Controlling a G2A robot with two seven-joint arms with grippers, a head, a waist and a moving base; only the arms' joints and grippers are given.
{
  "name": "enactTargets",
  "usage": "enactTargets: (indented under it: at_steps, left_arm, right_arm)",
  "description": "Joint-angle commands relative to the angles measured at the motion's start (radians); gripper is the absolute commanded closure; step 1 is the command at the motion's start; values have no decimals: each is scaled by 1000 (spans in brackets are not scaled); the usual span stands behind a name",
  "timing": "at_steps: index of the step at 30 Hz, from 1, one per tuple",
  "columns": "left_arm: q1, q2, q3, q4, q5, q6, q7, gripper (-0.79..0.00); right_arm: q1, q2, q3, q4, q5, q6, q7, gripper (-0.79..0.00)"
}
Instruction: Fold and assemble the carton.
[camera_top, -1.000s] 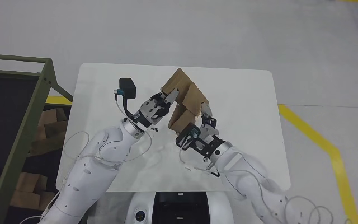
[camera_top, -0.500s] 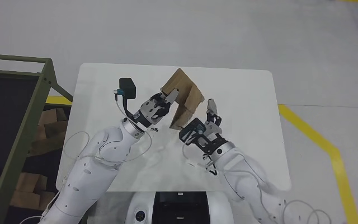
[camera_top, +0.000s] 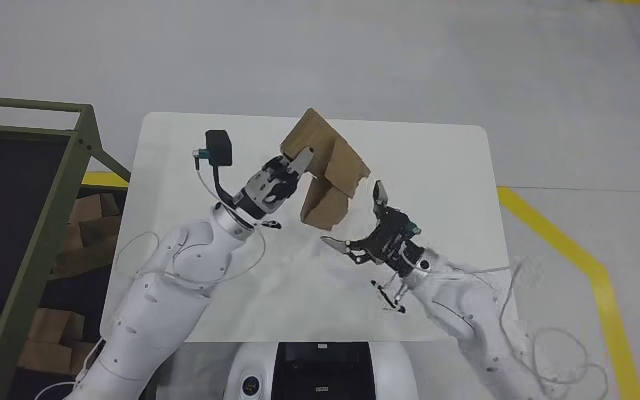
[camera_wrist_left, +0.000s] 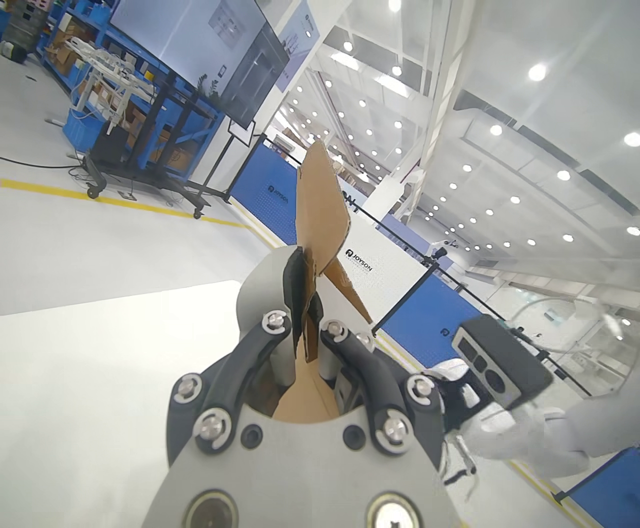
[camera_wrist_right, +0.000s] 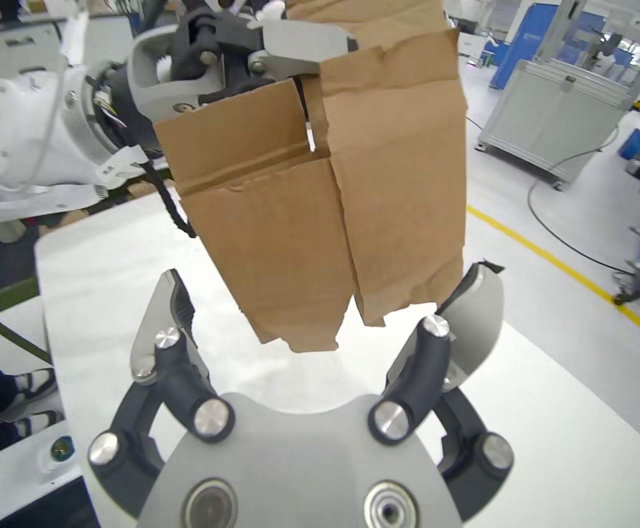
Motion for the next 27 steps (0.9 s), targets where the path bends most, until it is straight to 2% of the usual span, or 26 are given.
enactTargets:
  at_steps: [1,5,15,17,20,27]
  left_arm:
    - [-7,-1,-4,6,-32,-4,-21,0]
    - [-20,-1,-17,14,-97,-13,-67,0]
    - [-52,-1,-42,50,-299,-57,-203,0]
    - [-59,-2,-45,58,-341,-63,-227,0]
    - [-66,-2,-53,64,-384,-73,-247,0]
    - [-70,-3,-65,65,-450,-91,-287,0]
  right_arm:
    - [-11,7,34,28,33,-105,-89,-785]
    - [-22,15,87,115,122,-248,-219,-785]
    - [-25,15,95,132,142,-242,-216,-785]
    - [-16,14,83,143,171,-276,-210,-785]
    - [13,11,64,209,263,-385,-230,-785]
    - [108,1,-2,397,467,-620,-195,-785]
